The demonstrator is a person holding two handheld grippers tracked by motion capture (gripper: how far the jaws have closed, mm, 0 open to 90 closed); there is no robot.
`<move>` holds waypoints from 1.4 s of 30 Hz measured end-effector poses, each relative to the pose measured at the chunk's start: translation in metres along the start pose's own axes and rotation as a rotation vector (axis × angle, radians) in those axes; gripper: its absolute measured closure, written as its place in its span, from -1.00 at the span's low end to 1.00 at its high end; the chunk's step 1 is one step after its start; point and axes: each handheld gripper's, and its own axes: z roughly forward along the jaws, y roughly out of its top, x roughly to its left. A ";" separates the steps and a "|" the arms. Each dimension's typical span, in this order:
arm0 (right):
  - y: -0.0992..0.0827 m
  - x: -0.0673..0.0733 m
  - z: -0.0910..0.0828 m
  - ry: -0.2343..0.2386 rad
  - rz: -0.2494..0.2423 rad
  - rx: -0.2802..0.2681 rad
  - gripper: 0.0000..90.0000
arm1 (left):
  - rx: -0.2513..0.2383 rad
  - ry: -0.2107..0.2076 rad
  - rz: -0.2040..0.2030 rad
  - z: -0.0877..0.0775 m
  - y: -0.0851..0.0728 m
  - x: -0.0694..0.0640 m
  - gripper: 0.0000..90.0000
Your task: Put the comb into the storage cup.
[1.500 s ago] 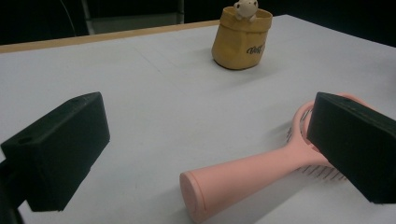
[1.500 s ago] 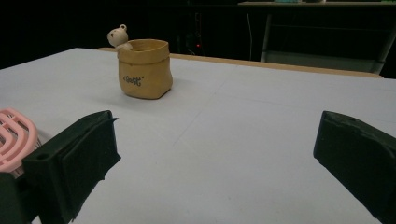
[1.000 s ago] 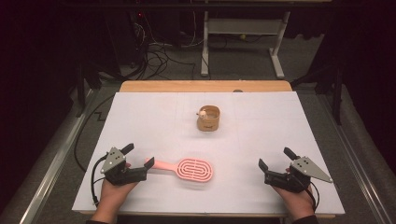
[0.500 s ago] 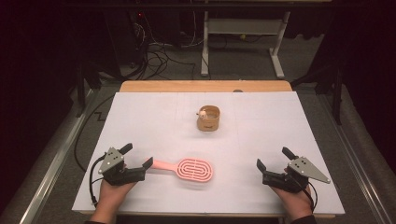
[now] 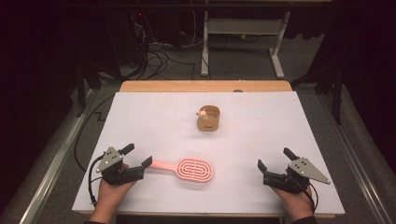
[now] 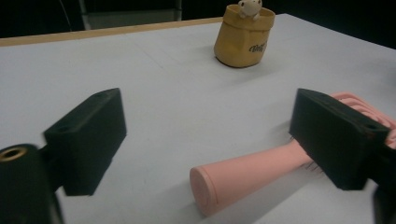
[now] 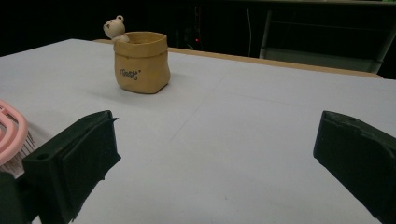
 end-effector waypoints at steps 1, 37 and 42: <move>0.000 0.000 0.000 0.000 0.001 0.000 -0.99 | -0.004 -0.003 -0.006 -0.001 0.000 0.000 -0.66; 0.001 0.000 0.000 -0.015 -0.002 -0.005 -0.99 | 0.254 -0.008 0.058 0.026 -0.003 0.007 0.97; 0.000 0.000 0.001 -0.013 0.001 -0.003 -0.99 | 0.269 -0.019 0.045 0.020 -0.008 0.004 0.97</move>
